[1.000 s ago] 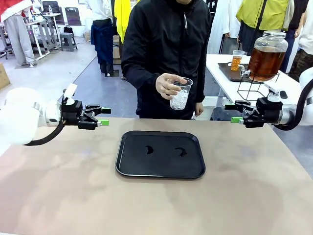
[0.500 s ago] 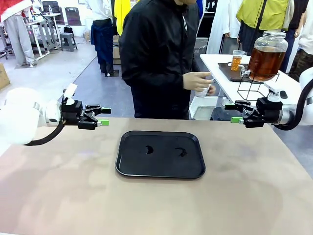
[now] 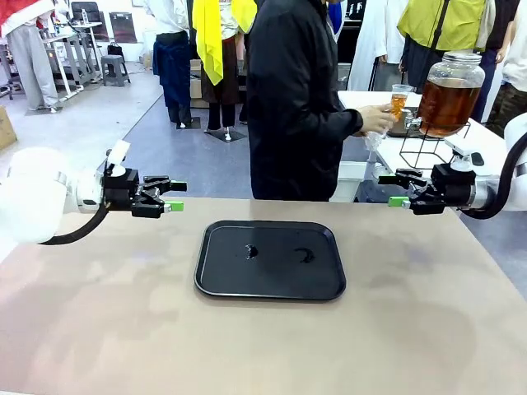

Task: Pour the drink into the iced cup.
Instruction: Open the gripper to release the iced cup you were holding.

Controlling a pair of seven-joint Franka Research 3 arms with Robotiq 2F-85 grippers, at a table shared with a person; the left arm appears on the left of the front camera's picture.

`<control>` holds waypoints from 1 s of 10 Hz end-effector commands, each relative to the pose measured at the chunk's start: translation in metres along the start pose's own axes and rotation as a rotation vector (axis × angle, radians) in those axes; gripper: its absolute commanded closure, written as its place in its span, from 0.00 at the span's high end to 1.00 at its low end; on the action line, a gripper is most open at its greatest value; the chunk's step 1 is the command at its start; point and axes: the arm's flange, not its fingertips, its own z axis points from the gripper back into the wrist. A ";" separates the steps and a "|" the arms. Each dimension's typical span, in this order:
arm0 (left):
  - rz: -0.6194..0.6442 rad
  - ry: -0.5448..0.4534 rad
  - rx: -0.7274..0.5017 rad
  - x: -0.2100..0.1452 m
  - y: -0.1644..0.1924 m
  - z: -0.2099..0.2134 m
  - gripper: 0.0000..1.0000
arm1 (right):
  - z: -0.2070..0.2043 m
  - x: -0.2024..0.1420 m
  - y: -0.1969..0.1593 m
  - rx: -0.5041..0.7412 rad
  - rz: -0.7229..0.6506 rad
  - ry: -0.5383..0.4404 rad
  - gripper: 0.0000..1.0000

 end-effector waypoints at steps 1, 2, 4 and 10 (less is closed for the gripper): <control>-0.003 0.005 0.003 0.002 0.000 -0.001 1.00 | -0.002 0.006 0.000 0.000 0.005 0.008 1.00; -0.003 0.005 0.003 0.002 0.000 -0.001 1.00 | -0.002 0.006 0.000 0.000 0.005 0.008 1.00; -0.003 0.005 0.003 0.002 0.000 -0.001 1.00 | -0.002 0.006 0.000 0.000 0.005 0.008 1.00; -0.003 0.005 0.003 0.002 0.000 -0.001 1.00 | -0.002 0.006 0.000 0.000 0.005 0.008 1.00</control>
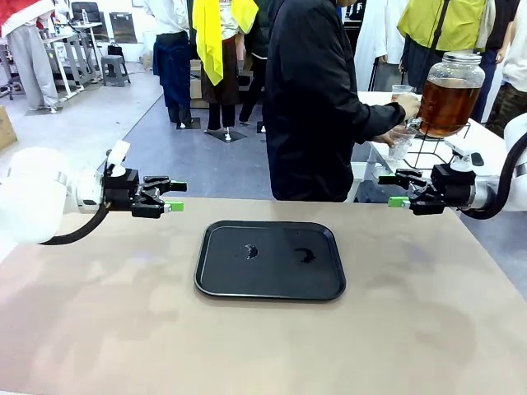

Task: Pour the drink into the iced cup.
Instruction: Open the gripper to release the iced cup you were holding.

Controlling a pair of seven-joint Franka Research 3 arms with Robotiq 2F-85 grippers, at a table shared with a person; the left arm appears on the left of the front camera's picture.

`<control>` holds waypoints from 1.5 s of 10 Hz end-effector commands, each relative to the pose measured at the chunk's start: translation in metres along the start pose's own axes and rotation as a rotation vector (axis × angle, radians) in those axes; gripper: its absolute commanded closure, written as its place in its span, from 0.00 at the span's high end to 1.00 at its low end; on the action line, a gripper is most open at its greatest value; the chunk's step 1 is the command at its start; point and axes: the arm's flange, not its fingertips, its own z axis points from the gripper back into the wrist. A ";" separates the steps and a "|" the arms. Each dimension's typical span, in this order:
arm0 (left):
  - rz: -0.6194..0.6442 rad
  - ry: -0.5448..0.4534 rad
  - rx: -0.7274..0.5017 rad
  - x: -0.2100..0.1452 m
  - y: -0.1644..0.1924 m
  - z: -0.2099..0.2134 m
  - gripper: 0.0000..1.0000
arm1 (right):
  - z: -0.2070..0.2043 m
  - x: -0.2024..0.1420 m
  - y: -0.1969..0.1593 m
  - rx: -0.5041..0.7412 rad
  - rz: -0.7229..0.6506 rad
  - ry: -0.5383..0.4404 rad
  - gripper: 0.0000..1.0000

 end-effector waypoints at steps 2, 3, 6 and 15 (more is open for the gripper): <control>-0.003 0.005 0.003 0.002 0.000 -0.001 1.00 | -0.002 0.006 0.000 -0.001 0.005 0.008 1.00; -0.003 0.005 0.003 0.002 0.000 -0.001 1.00 | -0.002 0.006 0.000 -0.001 0.005 0.008 1.00; -0.003 0.005 0.003 0.002 0.000 -0.001 1.00 | -0.002 0.006 0.000 -0.001 0.005 0.008 1.00; -0.003 0.005 0.003 0.002 0.000 -0.001 1.00 | -0.002 0.006 0.000 -0.001 0.005 0.008 1.00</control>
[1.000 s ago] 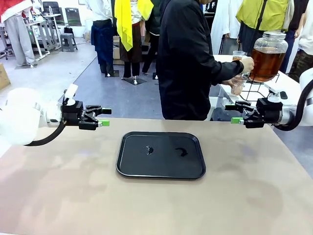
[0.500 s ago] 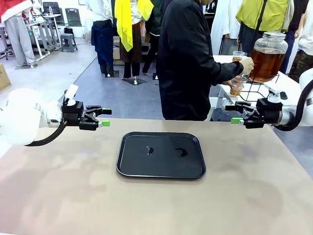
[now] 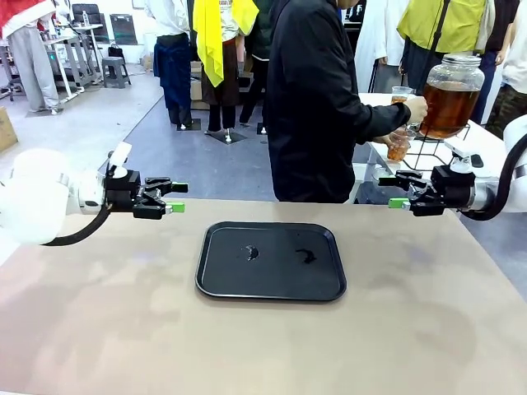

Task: Pour the drink into the iced cup.
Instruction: Open the gripper to release the iced cup you were holding.

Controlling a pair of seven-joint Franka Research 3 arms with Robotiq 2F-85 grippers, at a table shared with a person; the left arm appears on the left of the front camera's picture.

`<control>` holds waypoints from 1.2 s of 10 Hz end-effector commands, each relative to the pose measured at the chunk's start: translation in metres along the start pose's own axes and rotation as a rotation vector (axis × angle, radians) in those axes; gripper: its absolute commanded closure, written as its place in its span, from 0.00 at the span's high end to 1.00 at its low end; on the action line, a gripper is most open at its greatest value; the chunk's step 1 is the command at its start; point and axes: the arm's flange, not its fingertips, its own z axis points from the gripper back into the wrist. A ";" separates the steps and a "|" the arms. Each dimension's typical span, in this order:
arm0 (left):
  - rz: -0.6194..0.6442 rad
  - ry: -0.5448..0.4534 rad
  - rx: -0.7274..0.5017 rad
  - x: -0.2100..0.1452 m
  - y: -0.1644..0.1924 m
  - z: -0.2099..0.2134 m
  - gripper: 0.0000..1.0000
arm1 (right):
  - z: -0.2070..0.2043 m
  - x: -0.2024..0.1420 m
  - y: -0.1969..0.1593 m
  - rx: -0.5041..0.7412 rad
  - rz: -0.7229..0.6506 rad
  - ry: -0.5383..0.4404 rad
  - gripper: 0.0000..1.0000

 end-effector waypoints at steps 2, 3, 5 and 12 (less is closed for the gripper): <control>-0.003 0.005 0.003 0.002 0.000 -0.001 1.00 | -0.002 0.006 0.000 0.000 0.005 0.008 1.00; -0.003 0.005 0.003 0.002 0.000 -0.001 1.00 | -0.002 0.006 0.000 0.000 0.005 0.008 1.00; -0.003 0.005 0.003 0.002 0.000 -0.001 1.00 | -0.002 0.006 0.000 0.000 0.005 0.008 1.00; -0.003 0.005 0.003 0.002 0.000 -0.001 1.00 | -0.002 0.006 0.000 0.000 0.005 0.008 1.00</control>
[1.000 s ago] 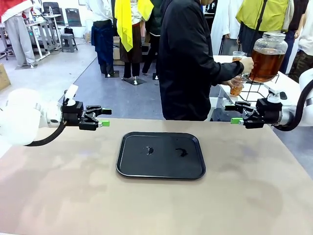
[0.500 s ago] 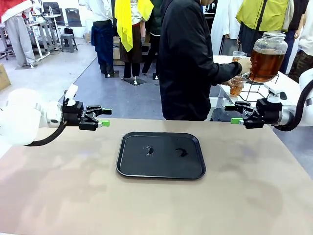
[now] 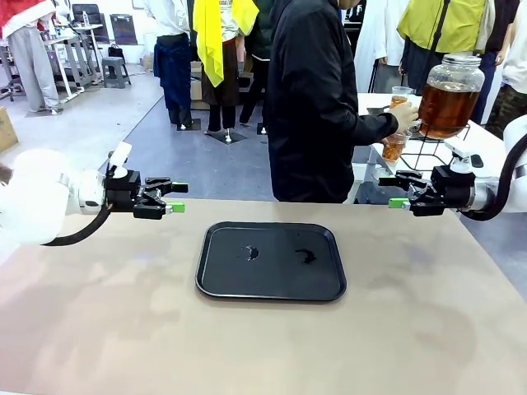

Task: Pour the drink into the iced cup.
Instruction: Open the gripper to release the iced cup you were holding.

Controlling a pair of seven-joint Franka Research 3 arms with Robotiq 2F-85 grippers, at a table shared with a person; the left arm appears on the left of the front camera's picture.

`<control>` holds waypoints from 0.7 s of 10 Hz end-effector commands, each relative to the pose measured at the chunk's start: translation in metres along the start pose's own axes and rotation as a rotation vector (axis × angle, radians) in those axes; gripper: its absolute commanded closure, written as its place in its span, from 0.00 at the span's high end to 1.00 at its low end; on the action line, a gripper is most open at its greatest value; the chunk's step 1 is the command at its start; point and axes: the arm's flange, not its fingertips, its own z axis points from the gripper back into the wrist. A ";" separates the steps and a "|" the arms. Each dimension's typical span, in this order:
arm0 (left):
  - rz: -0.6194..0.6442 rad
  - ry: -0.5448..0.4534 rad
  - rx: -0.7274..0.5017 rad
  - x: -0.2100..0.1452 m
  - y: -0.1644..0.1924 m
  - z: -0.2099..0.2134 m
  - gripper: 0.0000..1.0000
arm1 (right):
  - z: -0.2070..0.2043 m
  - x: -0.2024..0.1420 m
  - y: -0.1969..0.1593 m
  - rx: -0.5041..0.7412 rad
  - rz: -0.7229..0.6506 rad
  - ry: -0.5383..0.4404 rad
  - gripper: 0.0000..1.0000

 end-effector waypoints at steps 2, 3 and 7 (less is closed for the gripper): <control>-0.003 0.005 0.003 0.002 0.000 -0.001 1.00 | -0.002 0.006 0.000 0.000 0.005 0.008 1.00; -0.003 0.005 0.003 0.002 0.000 -0.001 1.00 | -0.002 0.006 0.000 0.000 0.005 0.008 1.00; -0.003 0.005 0.003 0.002 0.000 -0.001 1.00 | -0.002 0.006 0.000 0.000 0.005 0.008 1.00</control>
